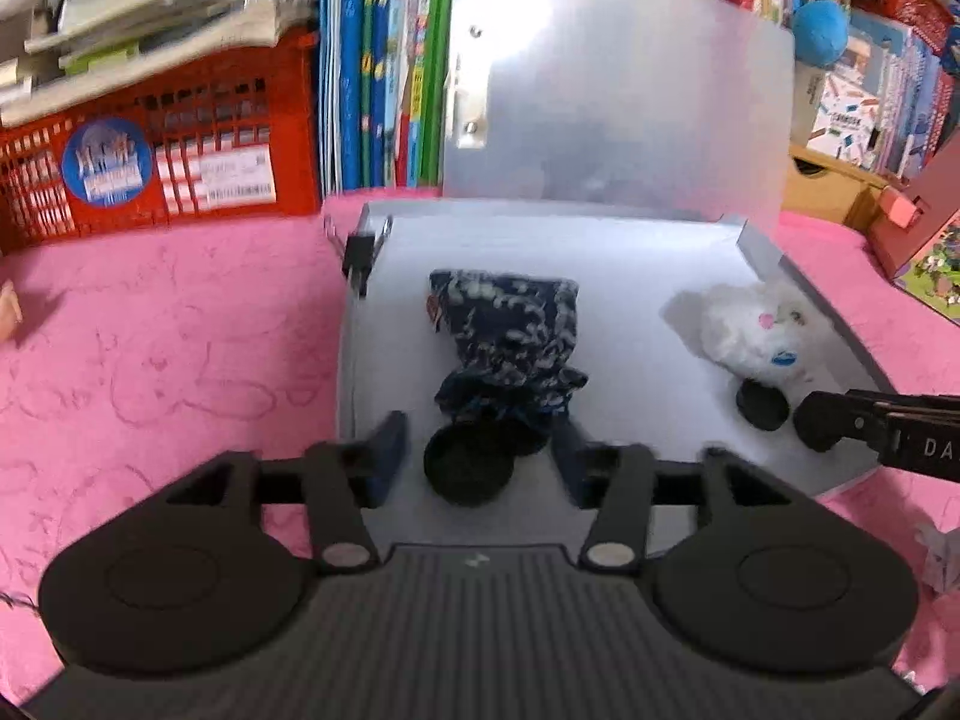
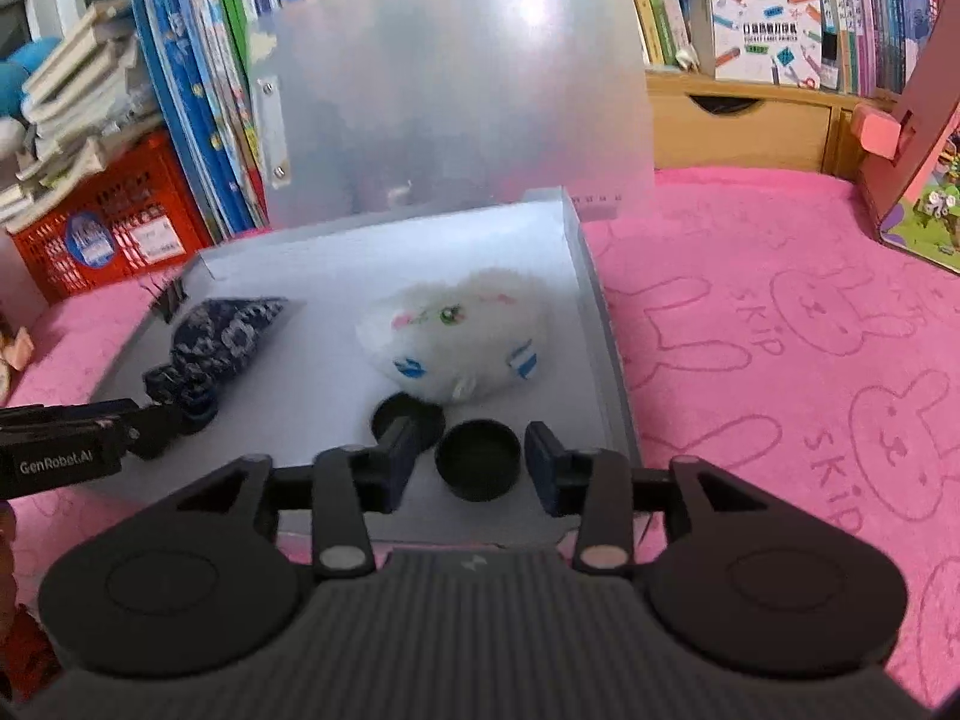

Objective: Organize objects
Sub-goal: 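Open the left gripper to drop its cap in the tray while the right gripper releases its cap, then move the left tool to the purple fuzzy plush while the right tool reaches the green checked cloth, then grasp the purple plush with the left gripper while the right gripper grasps the green checked cloth, then carry the purple plush and green checked cloth into the tray with both tools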

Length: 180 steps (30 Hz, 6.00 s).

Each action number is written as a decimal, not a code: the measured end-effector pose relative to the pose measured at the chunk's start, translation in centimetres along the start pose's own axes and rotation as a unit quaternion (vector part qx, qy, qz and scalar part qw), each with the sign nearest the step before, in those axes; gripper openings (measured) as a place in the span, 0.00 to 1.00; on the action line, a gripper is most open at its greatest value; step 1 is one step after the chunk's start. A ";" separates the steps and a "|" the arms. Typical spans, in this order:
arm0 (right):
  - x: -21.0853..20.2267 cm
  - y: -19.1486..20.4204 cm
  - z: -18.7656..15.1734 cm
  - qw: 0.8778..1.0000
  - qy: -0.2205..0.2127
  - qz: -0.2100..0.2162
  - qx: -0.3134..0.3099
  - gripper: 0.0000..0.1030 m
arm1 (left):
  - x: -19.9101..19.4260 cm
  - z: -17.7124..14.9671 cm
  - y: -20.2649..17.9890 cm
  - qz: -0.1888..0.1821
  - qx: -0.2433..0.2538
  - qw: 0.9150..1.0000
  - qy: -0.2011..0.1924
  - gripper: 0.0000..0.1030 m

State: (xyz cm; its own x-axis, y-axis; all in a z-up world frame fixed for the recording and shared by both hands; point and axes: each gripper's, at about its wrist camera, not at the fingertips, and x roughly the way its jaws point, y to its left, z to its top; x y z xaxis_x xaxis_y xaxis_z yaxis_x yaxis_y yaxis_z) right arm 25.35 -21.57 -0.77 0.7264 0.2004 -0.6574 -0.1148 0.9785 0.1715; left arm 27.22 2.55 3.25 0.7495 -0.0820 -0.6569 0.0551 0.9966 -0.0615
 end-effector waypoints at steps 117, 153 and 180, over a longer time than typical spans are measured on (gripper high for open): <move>-16.9 9.0 -15.9 0.983 -0.144 0.060 -0.091 0.40 | -19.2 -16.2 0.3 -0.005 0.006 0.991 -0.133 0.74; -5.4 2.9 -0.2 0.988 -0.114 0.096 -0.027 0.41 | -4.6 0.9 -1.8 -0.016 -0.033 0.990 -0.133 0.74; 1.7 2.1 -0.1 0.998 -0.040 0.044 -0.027 0.41 | 2.3 1.7 -2.6 0.013 -0.016 1.000 -0.018 0.74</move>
State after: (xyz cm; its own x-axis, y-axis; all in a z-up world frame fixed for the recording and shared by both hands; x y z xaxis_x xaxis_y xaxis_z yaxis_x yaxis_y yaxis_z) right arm 26.31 -19.22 -1.60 0.7628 0.2842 -0.5808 -0.2160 0.9586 0.1855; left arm 29.92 -0.19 3.17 0.7742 -0.0546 -0.6306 0.0145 0.9975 -0.0685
